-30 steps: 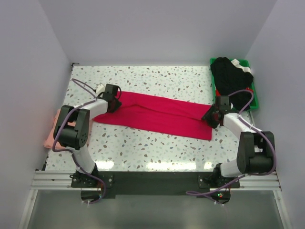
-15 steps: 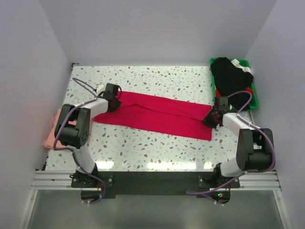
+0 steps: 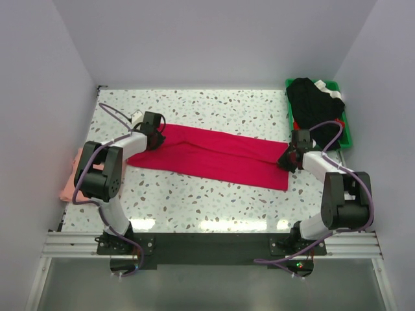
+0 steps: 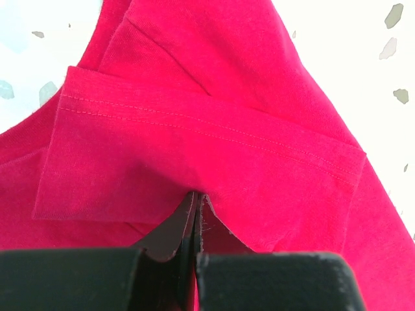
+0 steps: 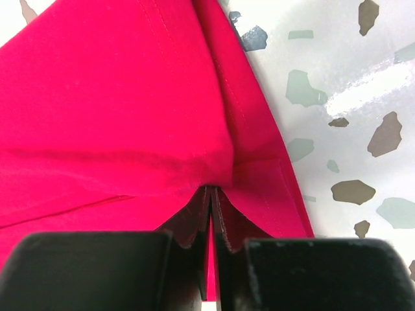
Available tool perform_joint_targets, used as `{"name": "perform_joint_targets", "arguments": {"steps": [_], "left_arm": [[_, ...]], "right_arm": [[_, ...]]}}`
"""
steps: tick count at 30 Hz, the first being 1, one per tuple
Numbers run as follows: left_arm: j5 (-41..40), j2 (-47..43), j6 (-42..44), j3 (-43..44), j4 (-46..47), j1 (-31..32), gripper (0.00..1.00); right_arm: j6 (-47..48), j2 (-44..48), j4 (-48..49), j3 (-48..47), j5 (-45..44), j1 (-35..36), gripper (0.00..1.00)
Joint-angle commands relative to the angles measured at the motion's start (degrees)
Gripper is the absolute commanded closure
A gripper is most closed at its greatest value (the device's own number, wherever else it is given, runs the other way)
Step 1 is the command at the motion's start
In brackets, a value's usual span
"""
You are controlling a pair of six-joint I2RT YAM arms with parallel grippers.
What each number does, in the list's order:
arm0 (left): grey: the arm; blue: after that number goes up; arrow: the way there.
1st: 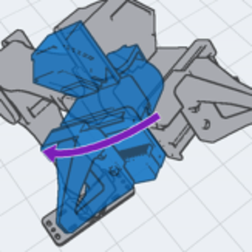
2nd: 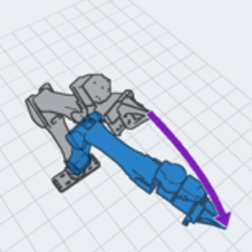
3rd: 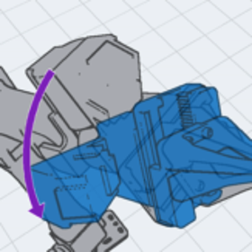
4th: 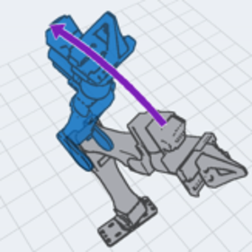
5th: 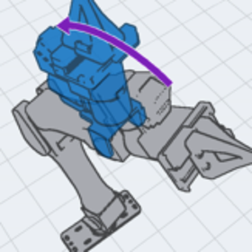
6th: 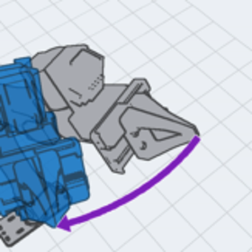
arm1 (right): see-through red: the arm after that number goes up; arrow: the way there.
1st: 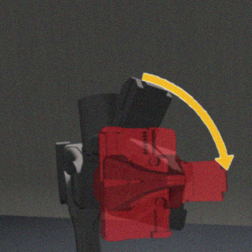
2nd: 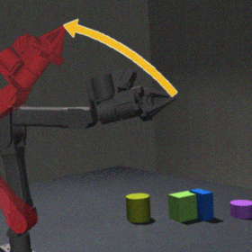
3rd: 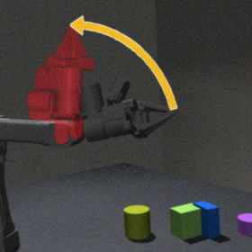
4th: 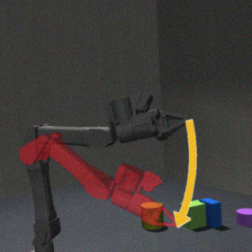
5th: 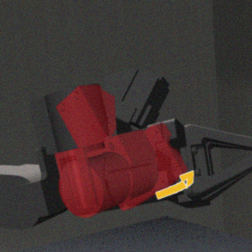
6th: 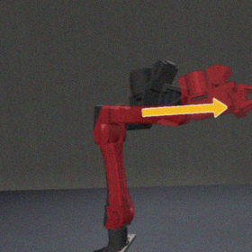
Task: Fold and stack the t-shirts
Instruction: Fold the tshirt
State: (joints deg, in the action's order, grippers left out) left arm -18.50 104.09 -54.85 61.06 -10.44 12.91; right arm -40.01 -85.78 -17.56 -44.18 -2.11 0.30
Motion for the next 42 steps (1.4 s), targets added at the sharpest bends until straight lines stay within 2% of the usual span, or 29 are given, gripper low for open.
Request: {"name": "perform_joint_targets", "arguments": {"steps": [1,5,7,14,16,18,30,36,41,42], "left_arm": [[-1.4,-2.2,1.4,2.0,1.0,0.0,1.00],[-0.8,-2.1,1.1,1.6,1.3,-0.1,1.00],[-0.4,-2.1,1.1,1.3,1.6,0.0,0.98],[0.7,-2.5,1.1,-0.2,3.5,0.0,0.71],[0.7,-2.5,1.1,-0.3,3.5,0.0,0.65],[0.9,-2.3,1.1,-0.4,3.7,0.0,0.64],[0.7,-0.9,1.1,-0.5,3.8,0.0,0.62],[0.5,0.3,1.4,-0.5,3.7,-0.1,0.65],[0.6,0.8,1.6,-0.4,3.7,0.0,0.79],[0.6,0.8,1.7,-0.3,3.7,0.0,0.81]], "right_arm": [[0.5,1.0,0.2,-1.5,-1.3,-0.2,0.92],[0.1,1.7,0.8,-0.6,-1.0,-0.2,0.77],[0.2,2.3,0.9,-0.2,-0.7,-0.1,0.73],[-0.4,4.4,0.8,0.7,-0.8,-0.2,0.62],[-0.5,4.3,0.8,0.8,-1.1,-0.2,0.59],[-0.6,4.0,1.1,0.7,-1.1,-0.1,0.57],[-1.1,-0.7,2.5,-1.1,-2.5,-0.2,0.57],[-1.3,-2.5,2.8,-1.9,-2.2,-0.1,0.60],[-1.2,-2.0,2.3,-2.6,-2.3,-0.1,0.71],[-1.1,-1.9,1.9,-3.0,-2.4,-0.2,0.76]]}}
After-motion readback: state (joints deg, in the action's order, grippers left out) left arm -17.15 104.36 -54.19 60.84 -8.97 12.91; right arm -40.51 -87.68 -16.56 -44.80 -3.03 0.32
